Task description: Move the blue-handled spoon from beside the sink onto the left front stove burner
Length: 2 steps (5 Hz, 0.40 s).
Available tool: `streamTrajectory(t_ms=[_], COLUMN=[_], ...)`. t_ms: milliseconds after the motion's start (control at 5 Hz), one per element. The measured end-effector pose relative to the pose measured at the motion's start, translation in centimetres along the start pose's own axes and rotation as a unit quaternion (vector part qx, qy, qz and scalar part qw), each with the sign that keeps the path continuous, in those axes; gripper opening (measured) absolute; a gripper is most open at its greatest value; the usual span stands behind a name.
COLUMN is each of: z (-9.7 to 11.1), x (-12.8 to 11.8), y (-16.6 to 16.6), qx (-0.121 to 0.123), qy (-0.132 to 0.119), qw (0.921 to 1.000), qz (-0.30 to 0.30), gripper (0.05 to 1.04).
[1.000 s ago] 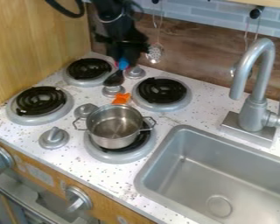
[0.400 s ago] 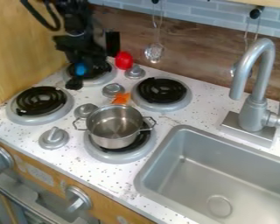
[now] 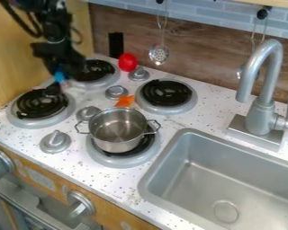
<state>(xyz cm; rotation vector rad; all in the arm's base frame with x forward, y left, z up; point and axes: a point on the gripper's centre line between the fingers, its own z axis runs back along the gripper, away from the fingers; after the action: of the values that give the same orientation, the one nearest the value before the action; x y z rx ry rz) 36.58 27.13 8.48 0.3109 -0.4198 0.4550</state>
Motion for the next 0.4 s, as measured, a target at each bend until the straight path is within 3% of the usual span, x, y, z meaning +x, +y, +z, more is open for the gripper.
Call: streamTrajectory(t_ms=[400], z=[-2.9], x=[-1.9], y=[2.4], qx=[0.001], qy=[0.041], qw=[0.9991], qz=[0.003], gripper=[0.442])
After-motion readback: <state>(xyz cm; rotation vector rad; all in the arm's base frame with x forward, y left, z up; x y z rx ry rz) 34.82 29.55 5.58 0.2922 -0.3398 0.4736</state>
